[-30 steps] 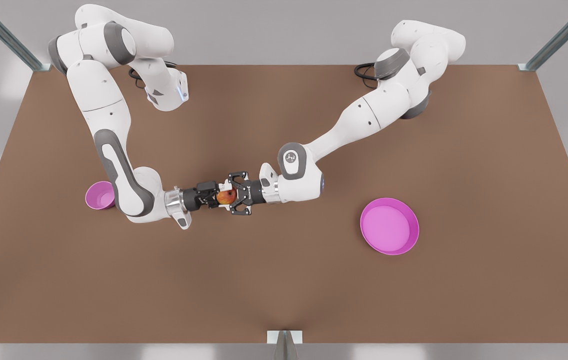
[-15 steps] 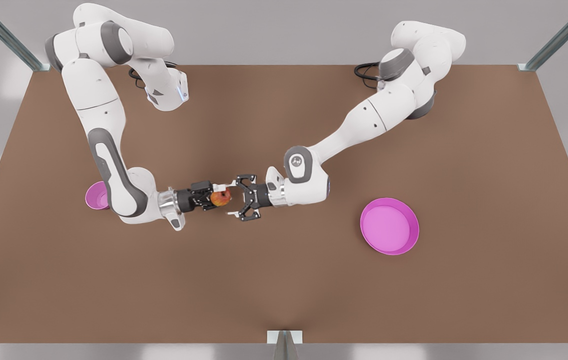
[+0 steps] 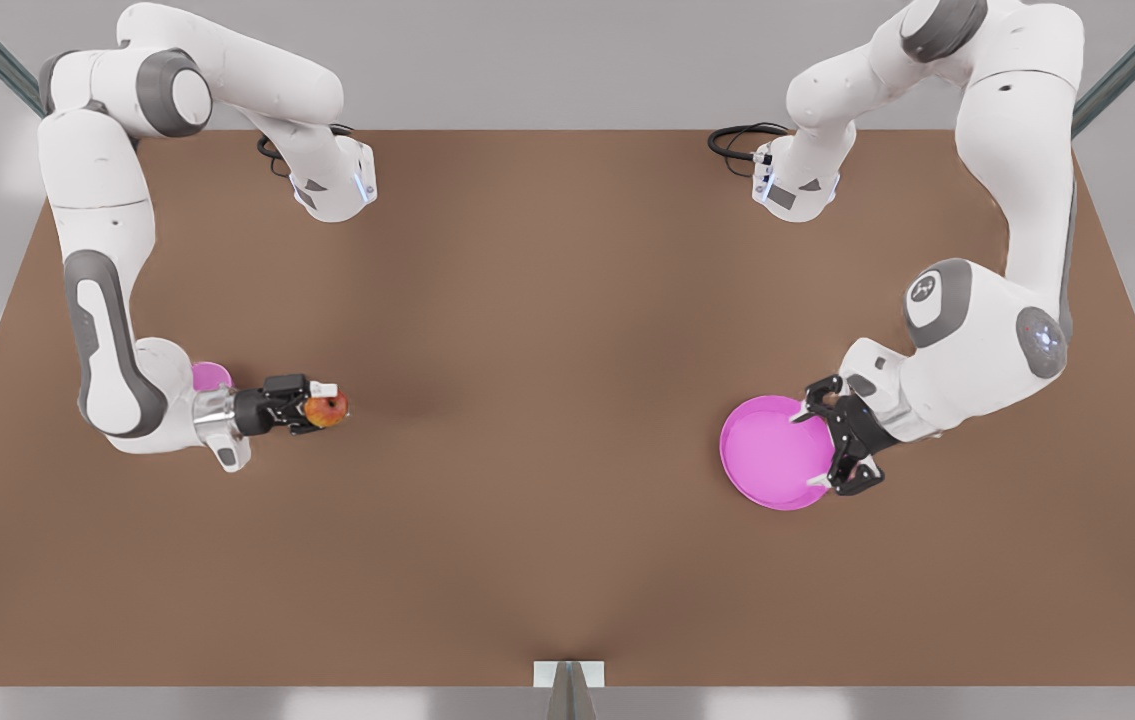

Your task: Use the left arm to pick up the apple from the plate, transfer it to the gripper of the right arm, and then use the right arm to place it into the bowl

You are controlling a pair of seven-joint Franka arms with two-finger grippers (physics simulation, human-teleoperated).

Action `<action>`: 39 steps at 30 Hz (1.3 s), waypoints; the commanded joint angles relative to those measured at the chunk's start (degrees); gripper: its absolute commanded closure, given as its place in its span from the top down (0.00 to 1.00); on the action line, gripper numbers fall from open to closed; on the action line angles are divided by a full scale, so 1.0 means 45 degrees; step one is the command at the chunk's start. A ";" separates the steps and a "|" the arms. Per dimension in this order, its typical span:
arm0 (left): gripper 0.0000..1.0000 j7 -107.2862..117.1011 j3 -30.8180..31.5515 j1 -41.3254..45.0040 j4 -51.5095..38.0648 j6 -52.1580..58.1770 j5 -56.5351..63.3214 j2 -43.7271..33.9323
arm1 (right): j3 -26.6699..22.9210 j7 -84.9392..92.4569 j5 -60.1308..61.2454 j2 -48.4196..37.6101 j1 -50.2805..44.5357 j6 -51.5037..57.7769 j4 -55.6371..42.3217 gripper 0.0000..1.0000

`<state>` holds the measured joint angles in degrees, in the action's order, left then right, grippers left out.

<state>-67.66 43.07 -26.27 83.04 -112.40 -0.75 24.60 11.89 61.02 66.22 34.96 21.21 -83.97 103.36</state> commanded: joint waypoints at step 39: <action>1.00 1.6012 -0.8732 0.5955 0.0746 0.4099 0.0459 -0.3141 | -0.1078 0.3627 -0.6238 0.4048 0.5071 0.4031 -0.4962 0.65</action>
<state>-3.95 3.77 0.52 86.42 -94.01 1.32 10.50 7.11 72.10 38.36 53.16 44.05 -65.88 81.36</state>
